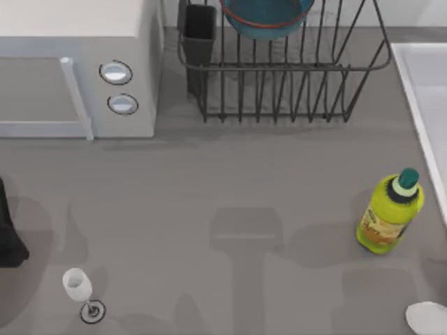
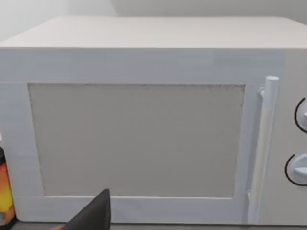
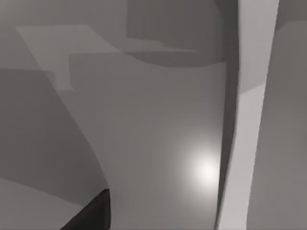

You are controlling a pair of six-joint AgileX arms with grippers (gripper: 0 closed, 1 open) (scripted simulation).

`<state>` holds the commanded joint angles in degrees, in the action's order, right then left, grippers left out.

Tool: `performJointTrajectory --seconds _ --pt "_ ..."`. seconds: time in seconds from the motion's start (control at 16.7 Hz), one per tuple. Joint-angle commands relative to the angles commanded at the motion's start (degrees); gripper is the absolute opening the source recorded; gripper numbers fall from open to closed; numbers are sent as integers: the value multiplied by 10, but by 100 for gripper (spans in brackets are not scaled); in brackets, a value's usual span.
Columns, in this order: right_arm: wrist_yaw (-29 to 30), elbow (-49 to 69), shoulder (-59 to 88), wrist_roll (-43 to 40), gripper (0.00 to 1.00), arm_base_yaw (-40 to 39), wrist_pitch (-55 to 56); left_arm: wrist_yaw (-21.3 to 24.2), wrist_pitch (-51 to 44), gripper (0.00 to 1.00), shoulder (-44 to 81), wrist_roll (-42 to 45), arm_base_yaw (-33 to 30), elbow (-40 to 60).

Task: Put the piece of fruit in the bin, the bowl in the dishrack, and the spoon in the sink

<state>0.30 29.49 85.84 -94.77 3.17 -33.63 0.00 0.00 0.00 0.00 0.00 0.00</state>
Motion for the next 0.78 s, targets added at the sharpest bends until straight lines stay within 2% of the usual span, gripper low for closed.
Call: performJointTrajectory --seconds 0.06,0.78 --pt "0 0 0 0 100 0 0 0 0 100 0 0 0 0" --pt "0 0 0 0 10 0 0 0 0 100 0 0 0 0"
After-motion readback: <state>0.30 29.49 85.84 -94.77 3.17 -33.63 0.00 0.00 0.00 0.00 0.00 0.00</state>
